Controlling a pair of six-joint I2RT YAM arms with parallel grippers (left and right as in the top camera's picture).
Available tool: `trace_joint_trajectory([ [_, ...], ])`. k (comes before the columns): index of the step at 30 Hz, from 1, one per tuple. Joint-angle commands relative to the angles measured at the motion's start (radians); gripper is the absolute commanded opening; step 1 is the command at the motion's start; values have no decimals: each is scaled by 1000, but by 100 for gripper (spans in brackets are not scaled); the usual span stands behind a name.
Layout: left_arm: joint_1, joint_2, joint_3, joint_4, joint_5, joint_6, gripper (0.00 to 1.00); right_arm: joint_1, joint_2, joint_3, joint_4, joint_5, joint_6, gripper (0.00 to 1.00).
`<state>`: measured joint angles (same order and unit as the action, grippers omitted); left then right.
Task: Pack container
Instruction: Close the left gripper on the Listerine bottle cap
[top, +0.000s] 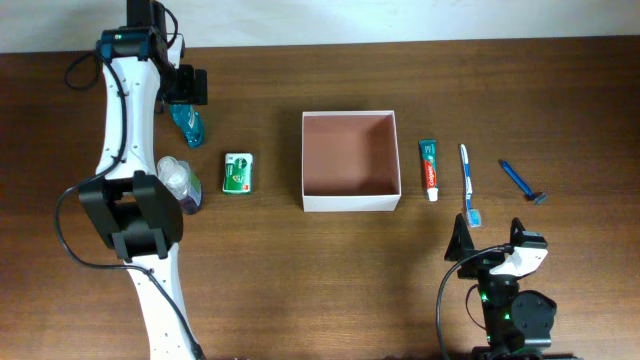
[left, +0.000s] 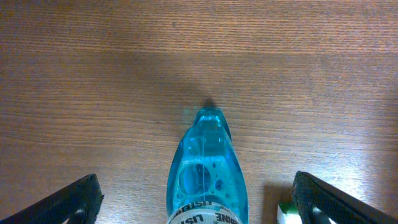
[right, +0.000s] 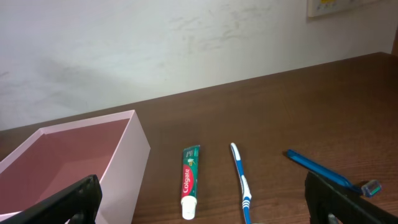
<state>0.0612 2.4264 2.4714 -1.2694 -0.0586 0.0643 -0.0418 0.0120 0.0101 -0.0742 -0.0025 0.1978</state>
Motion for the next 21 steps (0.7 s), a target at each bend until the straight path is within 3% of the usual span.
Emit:
trace_joint_trajectory([
  [1, 10, 14, 13, 2, 14, 20, 99, -6, -8, -5, -5, -9, -10, 99],
  [17, 10, 16, -29, 5, 18, 32, 98, -6, -8, -5, -5, -9, -10, 99],
  [21, 10, 16, -29, 6, 18, 32, 80, -6, -8, -5, -5, -9, -10, 99],
])
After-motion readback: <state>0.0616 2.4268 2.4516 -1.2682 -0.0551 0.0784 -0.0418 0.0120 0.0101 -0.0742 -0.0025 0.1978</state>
